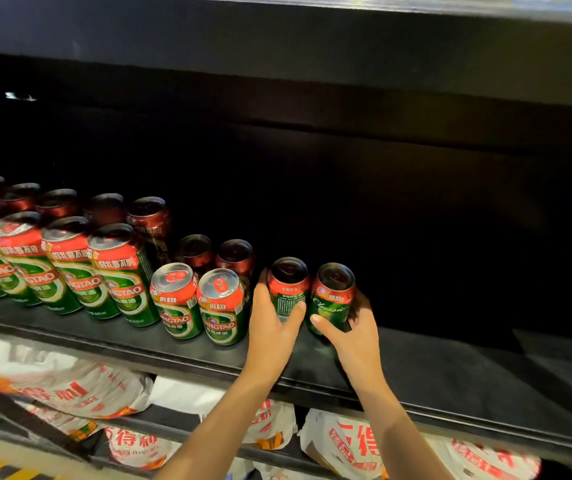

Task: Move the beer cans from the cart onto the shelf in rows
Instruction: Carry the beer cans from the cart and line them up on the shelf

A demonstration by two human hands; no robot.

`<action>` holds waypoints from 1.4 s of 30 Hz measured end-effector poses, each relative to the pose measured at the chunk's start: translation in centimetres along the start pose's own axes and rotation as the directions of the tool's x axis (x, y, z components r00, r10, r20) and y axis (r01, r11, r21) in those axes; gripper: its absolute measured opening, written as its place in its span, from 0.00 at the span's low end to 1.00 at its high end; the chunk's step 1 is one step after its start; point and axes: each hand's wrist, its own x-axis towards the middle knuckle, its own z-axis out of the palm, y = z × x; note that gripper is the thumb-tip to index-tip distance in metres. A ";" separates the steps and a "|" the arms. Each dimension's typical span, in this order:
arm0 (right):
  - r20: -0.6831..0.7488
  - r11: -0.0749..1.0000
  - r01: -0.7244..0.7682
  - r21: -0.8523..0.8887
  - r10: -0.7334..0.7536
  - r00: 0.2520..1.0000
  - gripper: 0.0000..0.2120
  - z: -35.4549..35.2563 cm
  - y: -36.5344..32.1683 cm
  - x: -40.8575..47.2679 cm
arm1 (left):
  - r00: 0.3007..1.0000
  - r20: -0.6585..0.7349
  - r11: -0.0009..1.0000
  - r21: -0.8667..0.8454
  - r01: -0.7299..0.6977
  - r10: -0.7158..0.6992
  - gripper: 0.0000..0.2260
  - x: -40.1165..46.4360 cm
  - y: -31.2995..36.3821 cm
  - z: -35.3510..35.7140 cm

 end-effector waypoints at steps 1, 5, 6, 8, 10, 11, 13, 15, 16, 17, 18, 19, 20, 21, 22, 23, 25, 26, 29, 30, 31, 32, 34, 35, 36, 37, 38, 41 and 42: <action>-0.007 1.000 -0.004 -0.017 0.004 1.000 0.33 0.0 0.1 0.0 | 1.000 0.015 1.000 0.021 -0.004 0.003 0.18 0.0 -0.4 -0.1; -0.057 0.996 -0.012 -0.086 0.007 0.998 0.32 0.2 0.5 0.1 | 0.997 0.072 0.995 0.100 0.021 -0.029 0.18 -0.1 -1.2 -0.3; -0.067 0.995 -0.012 -0.095 0.005 0.998 0.31 0.3 0.5 0.1 | 0.996 0.078 0.994 0.101 0.028 -0.036 0.17 -0.1 -1.3 -0.3; -0.086 0.995 -0.019 -0.100 0.010 0.996 0.27 0.4 0.5 0.1 | 0.996 0.080 0.995 0.094 0.025 -0.032 0.16 -0.1 -1.5 -0.3; -0.099 0.995 -0.023 -0.094 0.013 0.995 0.24 0.5 0.6 0.0 | 0.997 0.072 0.997 0.078 0.011 -0.016 0.16 0.1 -2.0 -0.3; -0.099 0.997 -0.025 -0.077 0.017 0.995 0.23 0.5 0.5 -0.1 | 0.998 0.060 0.998 0.067 0.010 -0.014 0.17 0.2 -2.1 -0.3; -0.108 0.998 -0.029 -0.054 0.023 0.994 0.23 0.5 0.5 -0.2 | 0.999 0.040 0.999 0.042 0.019 -0.020 0.18 0.3 -2.3 -0.3; -0.112 0.999 -0.031 -0.042 0.027 0.993 0.24 0.6 0.5 -0.2 | 0.999 0.026 1.000 0.021 0.020 -0.020 0.19 0.5 -2.7 -0.3; -0.115 0.999 -0.031 -0.043 0.026 0.993 0.25 0.7 0.5 -0.2 | 1.000 0.019 0.999 0.028 0.018 -0.018 0.19 0.7 -3.0 -0.3; -0.119 0.998 -0.028 -0.049 0.022 0.993 0.27 0.8 0.6 -0.2 | 1.000 0.013 0.999 0.044 0.013 -0.014 0.19 0.8 -3.2 -0.2; -0.125 0.998 -0.022 -0.061 0.014 0.992 0.29 0.8 0.6 -0.1 | 1.000 0.006 0.998 0.061 0.009 -0.009 0.19 0.9 -3.3 -0.2; -0.132 0.997 -0.019 -0.070 0.010 0.991 0.31 0.8 0.7 0.0 | 1.000 -0.001 0.997 0.072 0.006 -0.006 0.19 1.0 -3.5 -0.1; -0.142 0.997 -0.017 -0.072 0.007 0.990 0.32 0.8 0.7 0.0 | 1.000 -0.008 0.997 0.081 0.003 -0.002 0.19 1.0 -3.5 -0.1; -0.150 0.997 -0.017 -0.070 0.007 0.989 0.32 0.8 0.7 0.1 | 1.000 -0.013 0.996 0.088 -0.002 0.003 0.19 1.1 -3.5 -0.1; -0.154 0.997 -0.012 -0.072 0.000 0.988 0.31 0.7 0.8 0.2 | 1.000 -0.012 0.996 0.090 -0.009 0.010 0.18 1.1 -3.5 0.0; -0.153 0.997 -0.004 -0.080 -0.009 0.988 0.31 0.7 0.9 0.3 | 1.000 -0.004 0.997 0.081 -0.015 0.015 0.17 1.1 -3.6 0.0; -0.151 0.995 0.005 -0.104 -0.021 0.988 0.30 0.7 1.2 0.4 | 1.000 0.030 1.000 0.029 -0.012 0.011 0.14 1.1 -3.7 0.0; -0.151 0.994 0.011 -0.111 -0.028 0.988 0.29 0.7 1.2 0.5 | 0.999 0.049 1.000 -0.003 -0.007 0.008 0.12 1.1 -3.7 -0.1; -0.132 0.993 0.014 -0.120 -0.030 0.991 0.22 0.6 1.3 0.7 | 0.997 0.080 0.996 -0.090 0.007 0.000 0.08 0.9 -3.6 -0.1; -0.125 0.992 0.015 -0.128 -0.031 0.992 0.22 0.6 1.3 0.7 | 0.996 0.085 0.994 -0.104 0.013 -0.004 0.08 0.9 -3.6 -0.1; -0.123 0.991 0.017 -0.134 -0.034 0.992 0.22 0.6 1.4 0.7 | 0.996 0.086 0.994 -0.110 0.018 -0.008 0.08 0.9 -3.6 -0.1; -0.124 0.990 0.024 -0.137 -0.041 0.991 0.23 0.7 1.4 0.7 | 0.996 0.084 0.994 -0.107 0.021 -0.012 0.08 1.0 -3.6 0.0; -0.131 0.991 0.026 -0.134 -0.043 0.990 0.27 0.9 1.2 0.6 | 0.997 0.076 0.996 -0.087 0.023 -0.016 0.08 1.0 -3.7 0.0; -0.130 0.988 0.031 -0.148 -0.051 0.990 0.29 0.9 1.2 0.6 | 0.997 0.074 0.996 -0.080 0.026 -0.020 0.09 1.1 -3.7 0.0; -0.123 0.984 0.045 -0.173 -0.067 0.990 0.30 1.0 1.0 0.5 | 0.997 0.073 0.997 -0.073 0.031 -0.026 0.10 1.1 -3.7 0.1; -0.123 0.978 0.057 -0.200 -0.083 0.989 0.30 1.1 1.0 0.5 | 0.997 0.072 0.997 -0.067 0.032 -0.027 0.09 1.1 -3.7 0.1; -0.129 0.974 0.066 -0.218 -0.096 0.987 0.30 1.2 0.9 0.5 | 0.997 0.071 0.997 -0.063 0.034 -0.030 0.08 1.1 -3.7 0.1; -0.149 0.969 0.073 -0.237 -0.110 0.983 0.30 1.3 1.1 0.7 | 0.997 0.071 0.997 -0.064 0.032 -0.027 0.07 1.2 -3.7 0.0; -0.149 0.970 0.073 -0.232 -0.110 0.983 0.30 1.3 1.3 0.7 | 0.997 0.071 0.998 -0.064 0.026 -0.022 0.08 1.1 -3.7 0.0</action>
